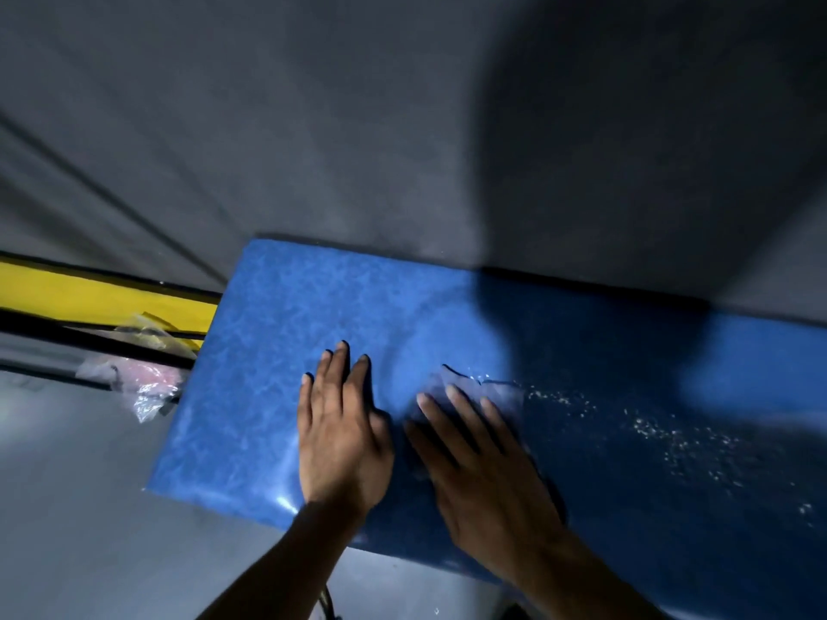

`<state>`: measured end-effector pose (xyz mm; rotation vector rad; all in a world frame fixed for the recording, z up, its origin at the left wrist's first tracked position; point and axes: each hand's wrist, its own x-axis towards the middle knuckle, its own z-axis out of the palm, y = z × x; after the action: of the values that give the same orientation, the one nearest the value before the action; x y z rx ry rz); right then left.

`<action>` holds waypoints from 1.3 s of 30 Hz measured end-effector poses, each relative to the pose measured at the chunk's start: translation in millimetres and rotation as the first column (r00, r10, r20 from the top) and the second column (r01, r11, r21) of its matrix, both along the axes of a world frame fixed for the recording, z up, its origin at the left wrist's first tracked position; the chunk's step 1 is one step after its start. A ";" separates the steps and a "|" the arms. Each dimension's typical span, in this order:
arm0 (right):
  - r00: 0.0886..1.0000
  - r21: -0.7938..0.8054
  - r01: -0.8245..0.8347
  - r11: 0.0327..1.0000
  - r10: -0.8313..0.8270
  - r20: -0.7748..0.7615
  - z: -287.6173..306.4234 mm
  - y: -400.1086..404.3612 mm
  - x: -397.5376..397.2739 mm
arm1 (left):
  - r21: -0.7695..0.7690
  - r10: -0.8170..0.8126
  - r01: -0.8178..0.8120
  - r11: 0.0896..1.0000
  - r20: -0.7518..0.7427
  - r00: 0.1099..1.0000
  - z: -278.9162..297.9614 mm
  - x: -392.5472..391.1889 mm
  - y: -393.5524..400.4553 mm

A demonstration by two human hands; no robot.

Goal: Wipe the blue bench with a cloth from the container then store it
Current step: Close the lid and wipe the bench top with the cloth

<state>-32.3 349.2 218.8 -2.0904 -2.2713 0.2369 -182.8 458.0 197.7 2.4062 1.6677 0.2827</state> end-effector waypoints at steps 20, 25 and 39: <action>0.799 0.062 0.601 0.797 -0.598 -0.055 -3.1 30.1 66.7 | 0.034 0.022 -0.023 0.999 0.021 1.000 2.3 3.2 -4.4; 0.802 -0.019 0.596 0.803 -0.597 -0.037 5.1 -44.9 40.8 | -0.034 -0.023 0.022 0.999 -0.009 1.000 9.2 1.8 -5.6; 0.916 0.075 0.360 0.930 -0.367 0.161 -5.0 -130.0 37.3 | -0.067 -0.294 0.291 0.954 -0.046 0.955 3.8 95.4 -111.2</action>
<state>5.0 219.2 213.9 -2.5418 -1.8871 -0.0129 -87.4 346.8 201.5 2.5911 1.2917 0.1181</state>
